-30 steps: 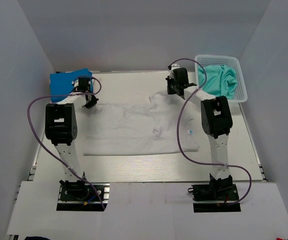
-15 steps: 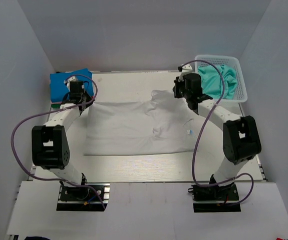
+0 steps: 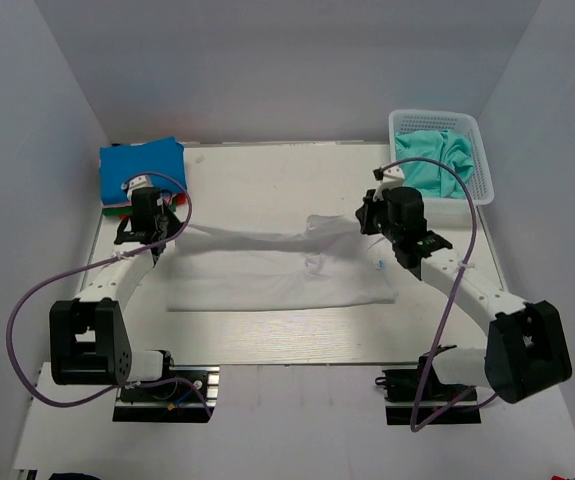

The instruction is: Fold and stack the t-shirts

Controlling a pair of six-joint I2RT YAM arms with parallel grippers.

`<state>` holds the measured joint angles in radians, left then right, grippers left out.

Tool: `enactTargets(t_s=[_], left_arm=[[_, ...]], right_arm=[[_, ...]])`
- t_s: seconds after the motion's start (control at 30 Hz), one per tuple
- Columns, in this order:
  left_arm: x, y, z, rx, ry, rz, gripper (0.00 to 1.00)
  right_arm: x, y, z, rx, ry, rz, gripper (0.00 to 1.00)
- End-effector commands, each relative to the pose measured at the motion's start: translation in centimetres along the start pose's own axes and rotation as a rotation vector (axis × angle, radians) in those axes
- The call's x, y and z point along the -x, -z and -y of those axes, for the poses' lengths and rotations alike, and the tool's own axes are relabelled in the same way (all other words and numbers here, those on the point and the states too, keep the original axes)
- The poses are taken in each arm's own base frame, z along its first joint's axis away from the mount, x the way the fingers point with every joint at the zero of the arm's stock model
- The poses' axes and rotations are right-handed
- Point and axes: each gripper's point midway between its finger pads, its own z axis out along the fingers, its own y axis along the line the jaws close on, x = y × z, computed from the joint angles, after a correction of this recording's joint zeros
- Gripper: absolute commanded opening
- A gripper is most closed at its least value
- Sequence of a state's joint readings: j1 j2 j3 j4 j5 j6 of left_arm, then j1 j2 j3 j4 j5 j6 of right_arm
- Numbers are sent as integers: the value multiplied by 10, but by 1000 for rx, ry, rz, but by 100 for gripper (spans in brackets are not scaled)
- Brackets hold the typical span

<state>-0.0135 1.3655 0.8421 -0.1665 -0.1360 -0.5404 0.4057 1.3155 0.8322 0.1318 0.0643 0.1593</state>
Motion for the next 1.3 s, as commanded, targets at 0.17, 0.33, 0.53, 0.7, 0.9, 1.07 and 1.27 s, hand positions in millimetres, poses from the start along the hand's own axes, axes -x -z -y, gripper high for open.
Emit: enactTargets(t_s=[0.17,0.33,0.53,0.7,0.9,1.07,1.27], left_arm=[[-8,18,-14,-8,-67,54,0],[-23,17,-44,130,14,25,6],[-52,39,-99,469,148,-63,100],[-15,54,-73,418,252,-4,100],[2,36,5,34,196,-30,100],[-32,6,30,-98,159,-194,100],[-87,-7,-1,15,124,-316,100]], right_arm=[[-41,36,-5,11,-32,-61,0],[-76,45,-21,81,-55,-140,0],[-152,74,-37,135,-148,-344,22],[-126,93,-37,139,-112,-274,90],[-93,74,-54,209,-134,-177,90],[-87,39,-50,104,-215,-254,90],[-129,14,-17,-125,-249,-405,90]])
